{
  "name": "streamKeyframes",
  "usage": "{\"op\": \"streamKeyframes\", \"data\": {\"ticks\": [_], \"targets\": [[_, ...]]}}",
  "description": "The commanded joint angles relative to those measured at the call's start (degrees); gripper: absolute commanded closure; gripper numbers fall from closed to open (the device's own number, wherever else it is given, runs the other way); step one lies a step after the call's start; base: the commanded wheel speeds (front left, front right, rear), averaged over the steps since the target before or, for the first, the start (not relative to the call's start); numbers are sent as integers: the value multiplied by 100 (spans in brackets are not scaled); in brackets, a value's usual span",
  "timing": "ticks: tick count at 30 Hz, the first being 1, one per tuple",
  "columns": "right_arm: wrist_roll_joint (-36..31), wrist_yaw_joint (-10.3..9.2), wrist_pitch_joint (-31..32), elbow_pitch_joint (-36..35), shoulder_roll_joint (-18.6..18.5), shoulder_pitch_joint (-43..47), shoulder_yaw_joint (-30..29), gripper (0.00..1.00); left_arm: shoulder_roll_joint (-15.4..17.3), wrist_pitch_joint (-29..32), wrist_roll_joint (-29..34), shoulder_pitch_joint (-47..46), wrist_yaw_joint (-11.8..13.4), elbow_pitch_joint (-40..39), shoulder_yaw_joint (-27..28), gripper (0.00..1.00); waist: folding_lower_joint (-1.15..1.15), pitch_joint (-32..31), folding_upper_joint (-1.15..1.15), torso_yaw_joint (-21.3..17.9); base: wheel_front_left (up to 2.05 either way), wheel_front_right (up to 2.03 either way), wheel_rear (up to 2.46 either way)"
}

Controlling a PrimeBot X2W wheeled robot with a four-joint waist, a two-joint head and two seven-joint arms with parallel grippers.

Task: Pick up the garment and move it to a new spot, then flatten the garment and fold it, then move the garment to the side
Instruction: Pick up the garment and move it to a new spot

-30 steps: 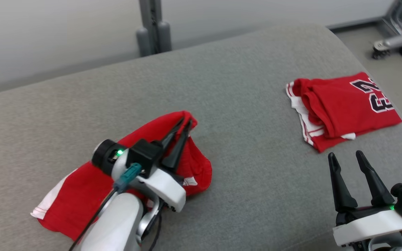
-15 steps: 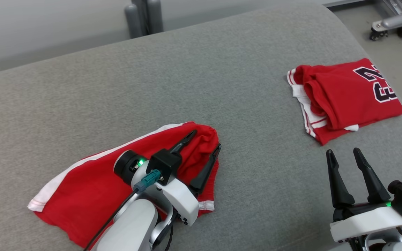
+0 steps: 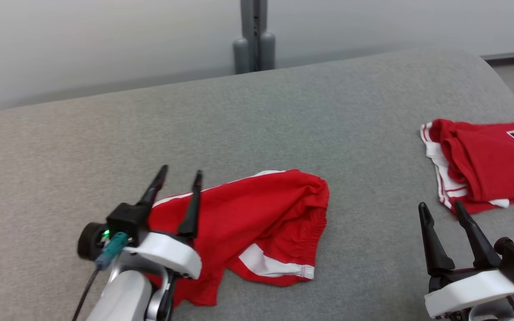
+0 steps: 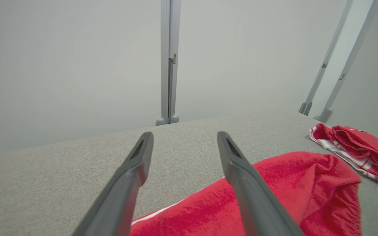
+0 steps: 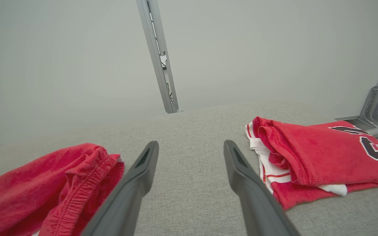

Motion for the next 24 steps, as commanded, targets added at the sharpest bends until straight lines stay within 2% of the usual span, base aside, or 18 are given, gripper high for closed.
{"op": "streamKeyframes", "data": {"ticks": [1, 12, 24], "targets": [[-21, 1, 30, -31, -25, 60, -15, 0, 60, -44, -75, 140, 93, -61, 147, 0, 0, -212, 0, 249, 0, 0, 0], [-78, 1, 219, -66, -25, 337, -54, 0, 549, -135, -344, 1121, 440, -561, 1038, 0, 0, -721, 0, 675, 0, 0, 0], [-123, 1, 347, -94, -25, 565, -34, 0, 905, 23, -284, 2012, 503, -1304, 1066, 0, 0, -958, 0, 780, 0, 0, 0]]}}
